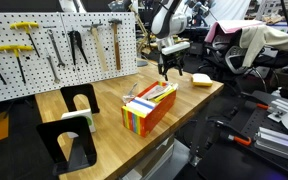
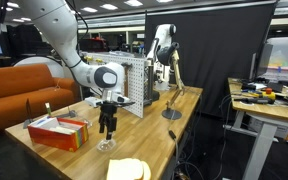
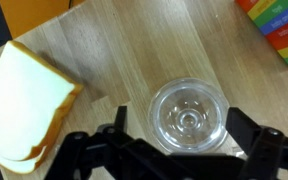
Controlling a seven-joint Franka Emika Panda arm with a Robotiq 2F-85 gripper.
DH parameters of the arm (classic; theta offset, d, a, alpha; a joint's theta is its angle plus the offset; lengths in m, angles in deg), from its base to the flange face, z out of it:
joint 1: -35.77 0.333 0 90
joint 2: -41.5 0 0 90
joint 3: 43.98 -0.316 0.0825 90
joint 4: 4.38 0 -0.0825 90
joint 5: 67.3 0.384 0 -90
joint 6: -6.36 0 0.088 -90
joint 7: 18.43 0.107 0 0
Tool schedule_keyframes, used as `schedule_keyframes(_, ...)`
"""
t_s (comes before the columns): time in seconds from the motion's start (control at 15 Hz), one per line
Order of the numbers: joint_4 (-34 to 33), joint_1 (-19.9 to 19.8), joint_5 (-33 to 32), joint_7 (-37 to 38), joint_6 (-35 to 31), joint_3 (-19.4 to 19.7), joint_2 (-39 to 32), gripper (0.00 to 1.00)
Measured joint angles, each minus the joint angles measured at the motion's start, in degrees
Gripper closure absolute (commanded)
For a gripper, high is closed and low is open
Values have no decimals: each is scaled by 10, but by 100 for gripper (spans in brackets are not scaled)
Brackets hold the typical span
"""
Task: Remove the blue spoon from the box, put it in the cup, move the cup slightly to the left and then move the lid to the left too
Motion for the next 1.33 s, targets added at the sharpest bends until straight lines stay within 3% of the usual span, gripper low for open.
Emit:
schedule_keyframes(0.67, 4, 1, 0, 0, -20, -7, -21, 0)
schedule_keyframes(0.73, 1, 1, 0, 0, -20, -8, -26, 5)
schedule_keyframes(0.87, -4, 1, 0, 0, -20, -9, -34, 29)
schedule_keyframes(1.33, -36, 1, 0, 0, -19, -9, -56, 48)
